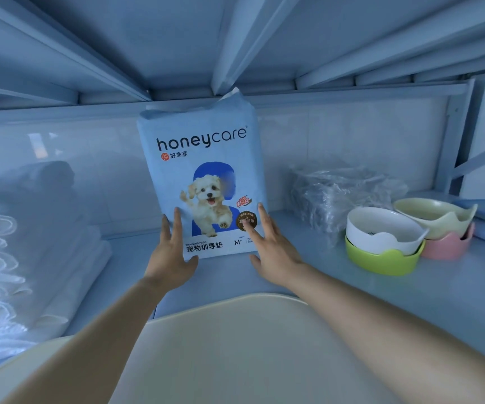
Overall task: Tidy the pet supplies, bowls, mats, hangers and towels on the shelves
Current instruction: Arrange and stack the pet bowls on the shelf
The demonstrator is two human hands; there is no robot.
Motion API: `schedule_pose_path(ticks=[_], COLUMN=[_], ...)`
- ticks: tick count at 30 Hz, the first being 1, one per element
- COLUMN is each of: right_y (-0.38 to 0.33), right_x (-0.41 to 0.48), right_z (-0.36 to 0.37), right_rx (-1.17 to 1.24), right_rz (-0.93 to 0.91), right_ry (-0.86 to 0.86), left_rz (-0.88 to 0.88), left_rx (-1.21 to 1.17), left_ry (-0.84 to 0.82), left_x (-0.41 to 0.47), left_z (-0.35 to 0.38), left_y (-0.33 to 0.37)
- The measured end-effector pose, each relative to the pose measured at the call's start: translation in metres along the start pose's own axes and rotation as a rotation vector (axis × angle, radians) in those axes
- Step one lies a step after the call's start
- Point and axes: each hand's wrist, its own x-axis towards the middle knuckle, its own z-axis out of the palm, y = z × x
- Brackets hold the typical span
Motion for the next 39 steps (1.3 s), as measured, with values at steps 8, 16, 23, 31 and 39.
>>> schedule_pose_path(ticks=[8, 16, 23, 31, 39], right_y=[0.022, 0.039, 0.046, 0.051, 0.056], right_x=[0.004, 0.012, 0.022, 0.026, 0.028], right_z=[-0.005, -0.005, -0.004, 0.0, 0.003], right_rx=[0.059, 0.091, -0.01, -0.13, -0.068], right_rz=[-0.007, 0.044, -0.037, -0.064, -0.02], right_ry=[0.016, 0.057, 0.105, 0.026, -0.031], left_rz=[0.051, 0.085, 0.145, 0.278, 0.333], left_rx=[-0.007, 0.006, 0.061, 0.516, 0.691], left_ry=[-0.026, -0.061, -0.207, -0.005, -0.152], left_x=[0.009, 0.026, 0.042, 0.029, 0.038], left_z=[0.009, 0.024, 0.014, 0.027, 0.032], left_y=[0.003, 0.017, 0.024, 0.033, 0.04])
